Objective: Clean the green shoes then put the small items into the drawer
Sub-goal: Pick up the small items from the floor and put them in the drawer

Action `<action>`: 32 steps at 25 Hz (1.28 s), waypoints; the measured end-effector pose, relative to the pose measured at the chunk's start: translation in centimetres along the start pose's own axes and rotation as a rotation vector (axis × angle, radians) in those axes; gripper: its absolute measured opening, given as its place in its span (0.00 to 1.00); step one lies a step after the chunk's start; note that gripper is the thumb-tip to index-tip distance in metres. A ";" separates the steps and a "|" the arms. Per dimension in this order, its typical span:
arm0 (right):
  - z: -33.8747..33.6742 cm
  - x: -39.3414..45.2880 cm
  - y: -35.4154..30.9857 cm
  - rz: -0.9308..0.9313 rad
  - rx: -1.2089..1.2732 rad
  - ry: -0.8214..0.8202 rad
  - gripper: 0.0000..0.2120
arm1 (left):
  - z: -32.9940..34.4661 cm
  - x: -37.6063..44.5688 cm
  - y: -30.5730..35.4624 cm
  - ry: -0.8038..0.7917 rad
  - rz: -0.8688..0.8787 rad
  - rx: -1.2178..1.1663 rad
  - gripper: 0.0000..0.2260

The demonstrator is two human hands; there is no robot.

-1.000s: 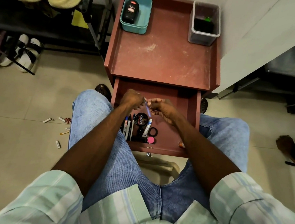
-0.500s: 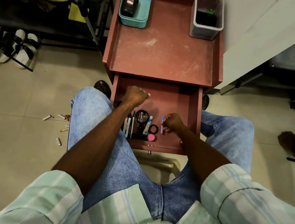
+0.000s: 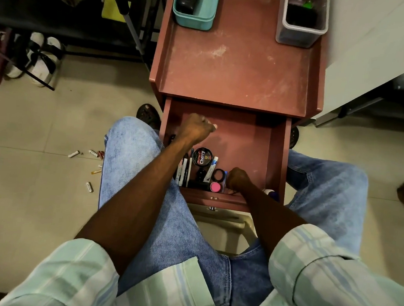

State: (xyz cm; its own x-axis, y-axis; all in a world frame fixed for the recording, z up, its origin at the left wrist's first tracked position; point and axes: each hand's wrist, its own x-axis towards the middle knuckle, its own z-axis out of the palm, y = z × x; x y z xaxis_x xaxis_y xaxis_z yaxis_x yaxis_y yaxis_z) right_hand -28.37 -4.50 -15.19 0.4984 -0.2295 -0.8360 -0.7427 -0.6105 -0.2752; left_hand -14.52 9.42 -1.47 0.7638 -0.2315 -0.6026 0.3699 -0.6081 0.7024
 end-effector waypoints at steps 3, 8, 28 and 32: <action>0.6 0.2 -0.1 -0.017 -0.022 0.057 0.13 | -0.2 0.0 0.0 0.000 0.007 -0.001 0.09; 0.2 0.1 -0.1 -0.018 -0.077 0.019 0.14 | -0.2 -0.3 0.3 -0.003 0.018 0.017 0.08; -4.8 -2.9 -8.7 -0.357 0.046 0.339 0.08 | -1.9 -2.4 -1.3 0.233 0.159 0.097 0.06; -7.8 -8.9 -16.8 -0.545 0.426 0.434 0.12 | -4.8 -4.8 0.4 0.463 0.337 -0.262 0.05</action>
State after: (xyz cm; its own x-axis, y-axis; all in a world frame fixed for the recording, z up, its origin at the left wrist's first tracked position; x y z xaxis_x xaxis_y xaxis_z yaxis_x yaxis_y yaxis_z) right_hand -16.80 1.89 0.58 0.9028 -0.3097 -0.2985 -0.4086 -0.4005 -0.8202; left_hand -15.49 13.92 3.56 0.9891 0.0105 -0.1469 0.1418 -0.3390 0.9300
